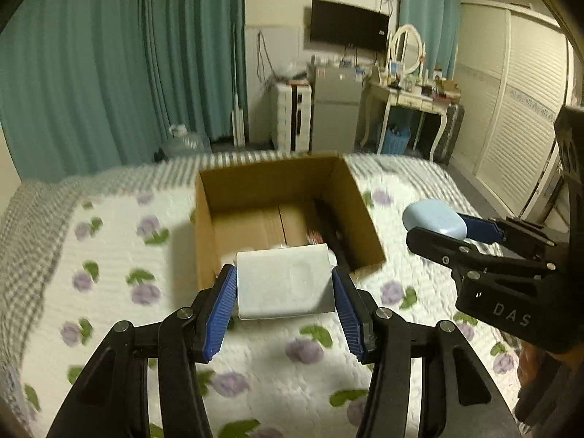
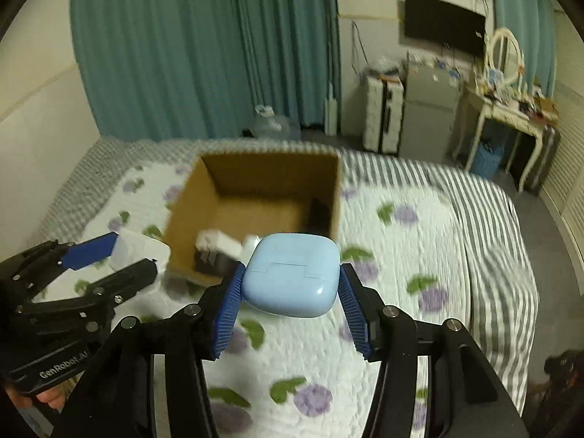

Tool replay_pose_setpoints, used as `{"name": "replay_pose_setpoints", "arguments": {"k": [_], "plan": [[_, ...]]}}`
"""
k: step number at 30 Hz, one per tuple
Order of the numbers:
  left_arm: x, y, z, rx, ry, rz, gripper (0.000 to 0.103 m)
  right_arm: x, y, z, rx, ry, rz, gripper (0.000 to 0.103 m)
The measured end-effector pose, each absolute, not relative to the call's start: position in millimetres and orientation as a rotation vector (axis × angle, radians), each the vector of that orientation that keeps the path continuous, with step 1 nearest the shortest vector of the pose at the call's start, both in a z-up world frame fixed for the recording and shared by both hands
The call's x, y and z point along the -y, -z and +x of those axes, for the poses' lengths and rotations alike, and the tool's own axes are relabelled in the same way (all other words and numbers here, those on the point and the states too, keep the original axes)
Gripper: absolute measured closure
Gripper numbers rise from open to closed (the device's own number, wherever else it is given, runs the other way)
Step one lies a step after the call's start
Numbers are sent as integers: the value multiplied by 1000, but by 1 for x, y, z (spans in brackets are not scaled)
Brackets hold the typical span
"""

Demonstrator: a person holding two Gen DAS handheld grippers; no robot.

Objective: Organize rigid objects
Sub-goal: 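Lower the block and earbud case into the box and release both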

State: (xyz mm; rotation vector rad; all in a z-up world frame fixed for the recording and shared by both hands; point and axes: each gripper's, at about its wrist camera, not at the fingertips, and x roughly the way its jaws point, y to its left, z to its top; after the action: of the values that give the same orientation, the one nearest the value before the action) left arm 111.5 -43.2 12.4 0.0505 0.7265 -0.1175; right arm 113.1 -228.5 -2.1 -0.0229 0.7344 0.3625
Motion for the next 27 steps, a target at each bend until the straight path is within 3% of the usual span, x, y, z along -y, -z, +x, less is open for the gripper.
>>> {"name": "replay_pose_setpoints", "arguments": {"k": [5, 11, 27], "plan": [[28, -37, 138, -669, 90, 29, 50, 213, -28, 130, -667, -382, -57, 51], [20, -25, 184, -665, 60, 55, 50, 193, -34, 168, -631, -402, -94, 51], [22, 75, 277, -795, 92, 94, 49, 186, 62, 236, -726, -410, -77, 51]]}}
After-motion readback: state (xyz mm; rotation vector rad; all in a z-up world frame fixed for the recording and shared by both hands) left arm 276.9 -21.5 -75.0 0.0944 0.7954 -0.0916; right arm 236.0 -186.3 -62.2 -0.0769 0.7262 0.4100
